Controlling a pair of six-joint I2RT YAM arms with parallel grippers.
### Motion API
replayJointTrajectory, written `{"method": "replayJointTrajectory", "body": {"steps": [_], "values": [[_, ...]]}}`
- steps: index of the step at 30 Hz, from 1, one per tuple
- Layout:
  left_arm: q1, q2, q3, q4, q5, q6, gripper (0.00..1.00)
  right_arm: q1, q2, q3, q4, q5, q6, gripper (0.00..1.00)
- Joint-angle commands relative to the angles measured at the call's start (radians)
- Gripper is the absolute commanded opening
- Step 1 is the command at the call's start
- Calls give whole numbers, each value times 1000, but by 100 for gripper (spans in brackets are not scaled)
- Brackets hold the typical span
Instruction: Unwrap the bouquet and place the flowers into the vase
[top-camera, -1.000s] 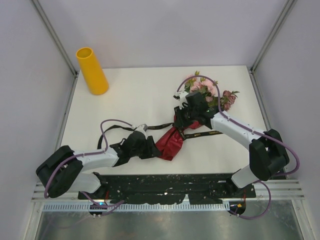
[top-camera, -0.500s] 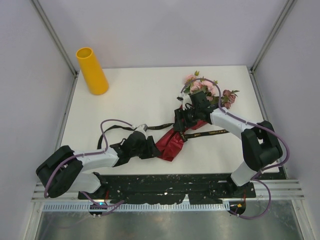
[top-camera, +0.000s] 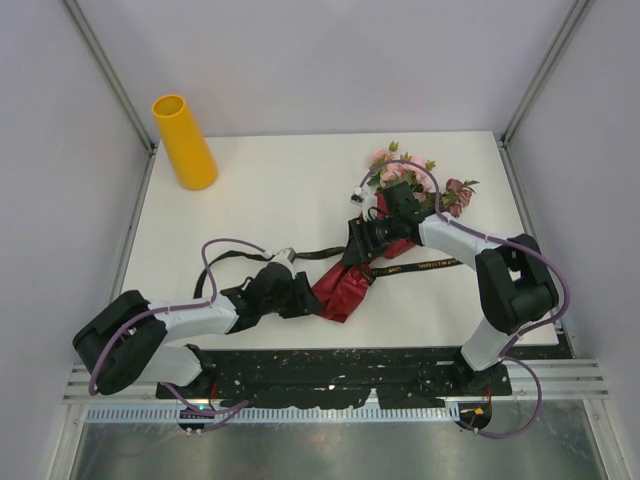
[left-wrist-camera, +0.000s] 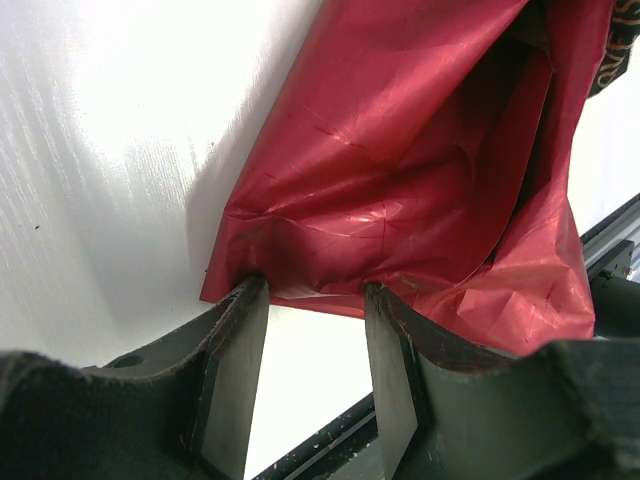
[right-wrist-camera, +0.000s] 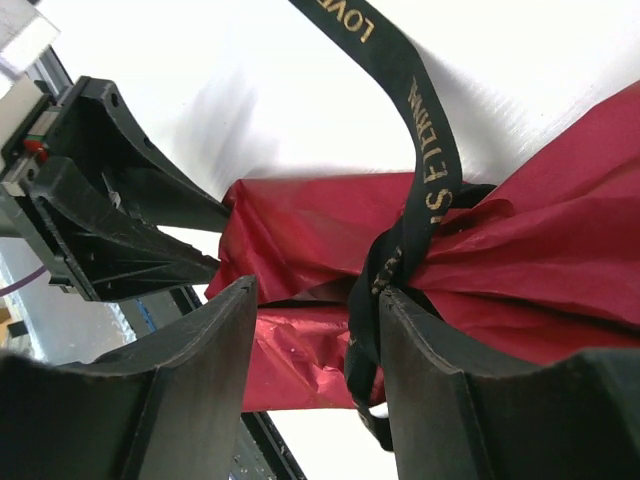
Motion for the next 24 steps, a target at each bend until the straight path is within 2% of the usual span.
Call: {"method": "replayJointTrajectory", "body": {"steps": [1,7,10,14,17,20,24], "values": [[-13,55,-54,-188,-43,28,49,-3,32,28,11,-27,9,57],[-14,55,-54,-188,-43,25,49,-3,70,44,-6,-90,15,58],[-16,60,-54,-188,-71,25,50,-1,53,22,48,-145,49,57],[-20,69,-54,-188,-75,23,49,-6,22,-38,261,-284,225,55],[-17,77,-51,-188,-75,23,49,-9,18,-75,435,-320,352,56],[-19,77,-49,-186,-75,23,49,-30,9,-112,528,-326,420,55],[-20,87,-49,-191,-77,25,50,-79,-8,-204,851,-367,671,53]]}}
